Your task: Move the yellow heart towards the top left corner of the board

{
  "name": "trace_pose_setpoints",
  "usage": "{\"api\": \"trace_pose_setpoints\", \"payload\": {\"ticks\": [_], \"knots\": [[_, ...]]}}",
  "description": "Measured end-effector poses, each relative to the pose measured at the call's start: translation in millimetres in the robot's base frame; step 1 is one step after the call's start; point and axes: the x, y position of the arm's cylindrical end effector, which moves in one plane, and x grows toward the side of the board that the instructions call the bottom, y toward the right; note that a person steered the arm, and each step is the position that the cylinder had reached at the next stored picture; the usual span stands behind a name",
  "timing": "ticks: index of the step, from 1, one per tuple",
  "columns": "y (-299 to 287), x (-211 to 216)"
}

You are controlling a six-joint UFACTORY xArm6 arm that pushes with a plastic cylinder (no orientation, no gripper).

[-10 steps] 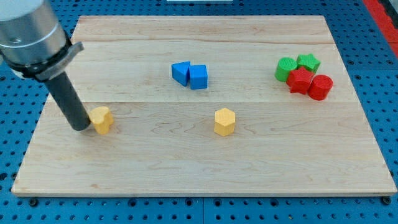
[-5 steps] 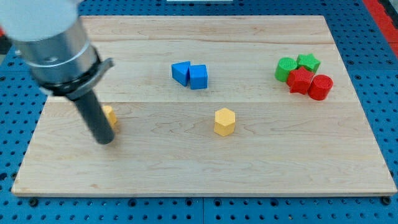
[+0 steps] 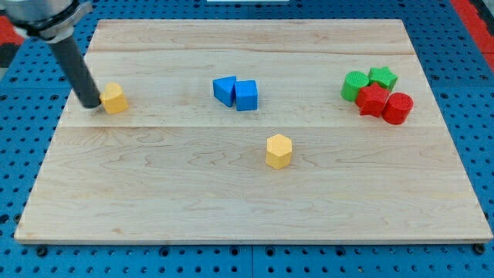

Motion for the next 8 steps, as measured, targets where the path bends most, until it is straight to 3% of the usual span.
{"api": "trace_pose_setpoints", "payload": {"ticks": [2, 4, 5, 8], "knots": [[20.2, -67.3], [35.2, -67.7], [75.8, -52.2], [80.9, -14.2]]}}
